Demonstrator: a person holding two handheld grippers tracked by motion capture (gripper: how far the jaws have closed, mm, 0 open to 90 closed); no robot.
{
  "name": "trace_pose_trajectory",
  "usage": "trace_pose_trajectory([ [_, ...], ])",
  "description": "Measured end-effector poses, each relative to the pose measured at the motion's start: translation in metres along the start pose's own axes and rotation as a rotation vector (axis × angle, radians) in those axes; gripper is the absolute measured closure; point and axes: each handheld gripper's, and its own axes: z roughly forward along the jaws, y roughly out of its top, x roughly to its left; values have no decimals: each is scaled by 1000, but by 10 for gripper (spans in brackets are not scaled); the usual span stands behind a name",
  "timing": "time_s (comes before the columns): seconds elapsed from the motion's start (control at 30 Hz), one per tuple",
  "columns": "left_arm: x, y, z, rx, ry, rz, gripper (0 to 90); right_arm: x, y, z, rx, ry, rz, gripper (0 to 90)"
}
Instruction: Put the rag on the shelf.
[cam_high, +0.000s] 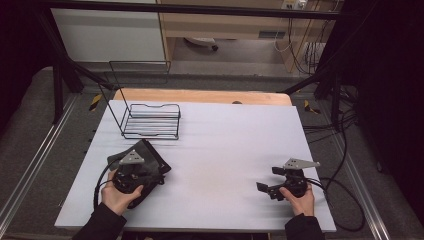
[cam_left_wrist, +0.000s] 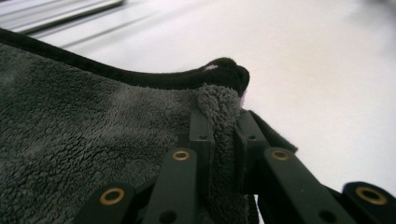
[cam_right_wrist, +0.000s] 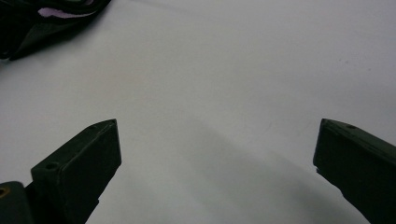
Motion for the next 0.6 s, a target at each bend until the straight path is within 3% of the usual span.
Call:
trace_pose_trajectory([
  [0.3, -29, 2, 16, 25, -83, 48, 801, 0, 0, 0, 2, 1, -1, 16],
  [0.4, -35, 2, 17, 25, -108, 53, 799, 0, 0, 1, 2, 2, -2, 16],
  [0.6, -37, 1, 26, 40, -117, 47, 772, 0, 0, 1, 7, 4, 0, 16],
])
